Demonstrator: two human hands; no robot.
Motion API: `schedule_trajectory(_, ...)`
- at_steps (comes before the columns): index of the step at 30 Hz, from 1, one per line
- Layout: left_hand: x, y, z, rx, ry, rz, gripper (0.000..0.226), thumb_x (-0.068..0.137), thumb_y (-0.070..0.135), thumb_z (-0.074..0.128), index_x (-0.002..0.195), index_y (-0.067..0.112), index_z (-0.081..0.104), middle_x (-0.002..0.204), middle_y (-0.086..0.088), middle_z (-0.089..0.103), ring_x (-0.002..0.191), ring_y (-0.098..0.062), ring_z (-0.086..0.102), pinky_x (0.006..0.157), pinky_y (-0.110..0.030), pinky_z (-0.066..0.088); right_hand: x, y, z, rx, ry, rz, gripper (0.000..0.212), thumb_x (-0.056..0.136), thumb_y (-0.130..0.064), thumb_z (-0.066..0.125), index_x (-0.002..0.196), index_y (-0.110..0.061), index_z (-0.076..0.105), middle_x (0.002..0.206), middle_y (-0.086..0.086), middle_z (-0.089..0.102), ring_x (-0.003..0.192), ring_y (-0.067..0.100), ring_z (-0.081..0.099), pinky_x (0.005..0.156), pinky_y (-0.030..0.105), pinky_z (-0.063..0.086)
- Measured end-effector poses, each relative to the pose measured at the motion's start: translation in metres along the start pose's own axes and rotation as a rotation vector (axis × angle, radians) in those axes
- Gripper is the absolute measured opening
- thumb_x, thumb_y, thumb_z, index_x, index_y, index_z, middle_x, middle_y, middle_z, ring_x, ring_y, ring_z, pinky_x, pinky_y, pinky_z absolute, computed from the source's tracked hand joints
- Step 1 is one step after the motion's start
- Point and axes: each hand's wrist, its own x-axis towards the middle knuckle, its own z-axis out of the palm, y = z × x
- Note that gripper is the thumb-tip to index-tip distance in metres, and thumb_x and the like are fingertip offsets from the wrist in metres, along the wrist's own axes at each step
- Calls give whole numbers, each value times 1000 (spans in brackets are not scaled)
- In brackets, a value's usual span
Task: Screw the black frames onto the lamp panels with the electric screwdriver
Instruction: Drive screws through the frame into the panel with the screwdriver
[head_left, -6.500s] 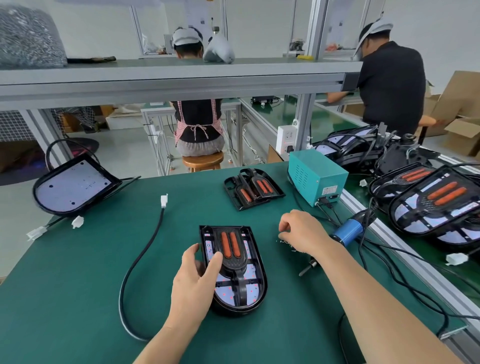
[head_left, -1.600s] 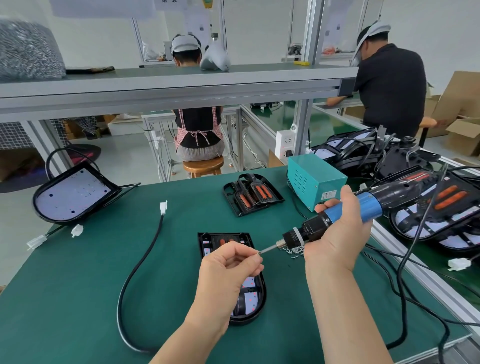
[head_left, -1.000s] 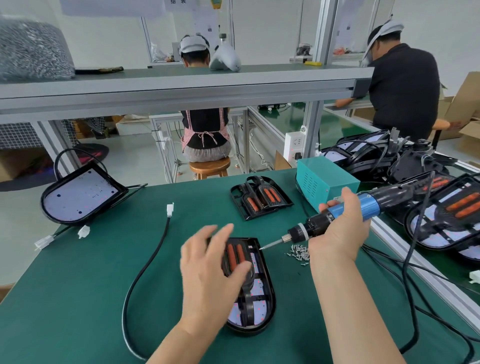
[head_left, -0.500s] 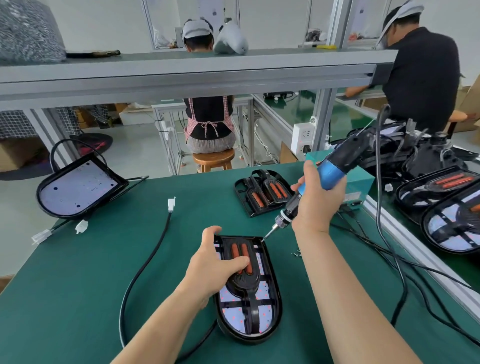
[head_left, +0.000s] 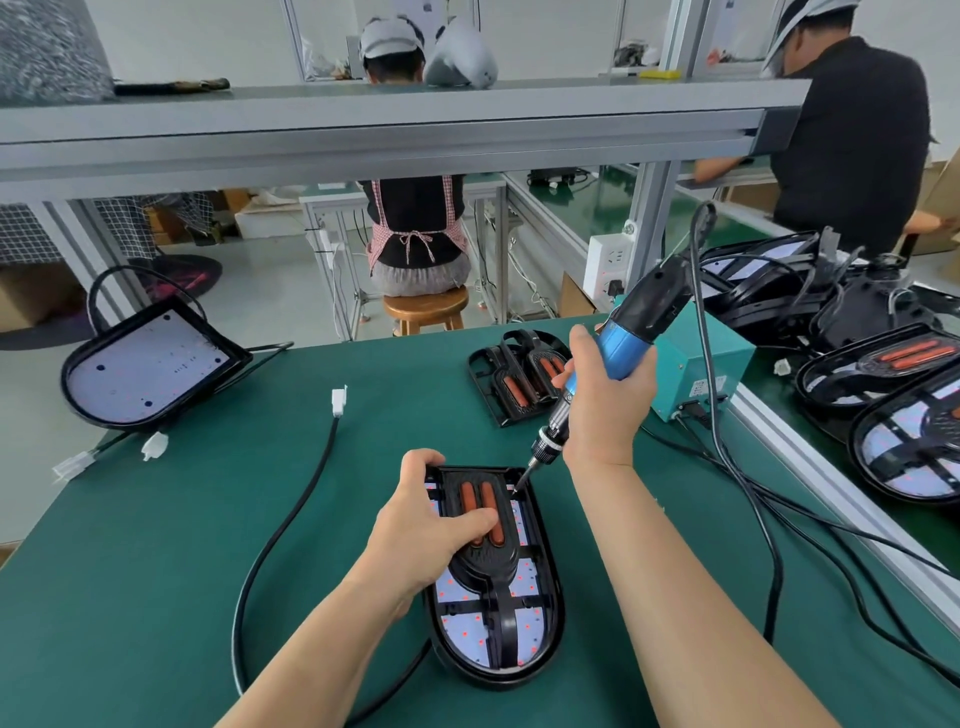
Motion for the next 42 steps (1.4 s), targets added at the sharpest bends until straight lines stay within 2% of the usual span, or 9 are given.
schedule_trajectory(4,-1,0,0,4,-4,-7,58,74,27,84,111,40,42,93,0,72,83,-26,74,81,-41,61,-3,-1,4,-24,-49,-24,22,82,-27,73,94,-21,55,73,7,56,48,15,56,51,23,49)
schedule_trajectory(8,-3,3,0,16,-5,-7,59,74,29,84,114,38,41,94,-1,72,85,-28,73,83,-44,59,-6,-4,9,-26,-135,-30,24,81,-26,74,93,-18,55,74,9,55,47,16,55,51,21,48)
schedule_trajectory(14,-5,4,0,2,-7,-6,61,71,32,84,114,38,41,94,-2,72,84,-29,73,84,-48,59,-9,-4,14,-32,-190,-20,22,78,-23,74,95,-20,62,71,0,57,48,15,54,52,26,50)
schedule_trajectory(19,-5,5,1,12,11,7,66,58,43,78,112,38,42,94,-4,71,87,-31,71,84,-49,58,-12,-1,16,-105,-244,-44,22,73,-26,72,84,-19,54,57,-13,55,47,13,55,48,30,49)
schedule_trajectory(25,-4,5,1,4,12,8,64,57,43,78,110,41,43,95,-1,71,87,-29,71,85,-49,58,-17,-2,15,-94,-297,-49,20,75,-22,71,85,-17,55,60,-12,57,47,15,53,52,33,51)
schedule_trajectory(28,-3,6,-2,-13,-6,5,63,55,41,79,108,43,45,93,2,72,84,-26,72,85,-46,59,-18,-4,9,-71,-360,-8,20,76,-22,71,89,-15,57,65,-1,57,50,17,54,60,42,53)
schedule_trajectory(33,-1,5,-7,-42,-45,0,64,55,39,82,108,42,46,85,6,73,75,-18,73,80,-39,61,-16,-11,3,22,-425,62,23,80,-19,74,100,-18,62,67,9,55,54,18,54,66,36,52)
schedule_trajectory(36,0,4,-9,-48,-60,0,63,60,34,85,110,39,46,86,4,74,74,-16,73,80,-36,61,-14,-13,1,78,-405,80,31,80,-16,73,109,-12,64,60,9,53,53,18,53,61,25,51)
schedule_trajectory(42,-4,4,-7,-62,-59,14,56,75,22,86,111,39,45,92,4,73,76,-16,74,72,-26,58,-1,-24,-13,229,-342,126,27,78,-13,71,102,-9,60,58,5,50,51,18,49,54,24,48)
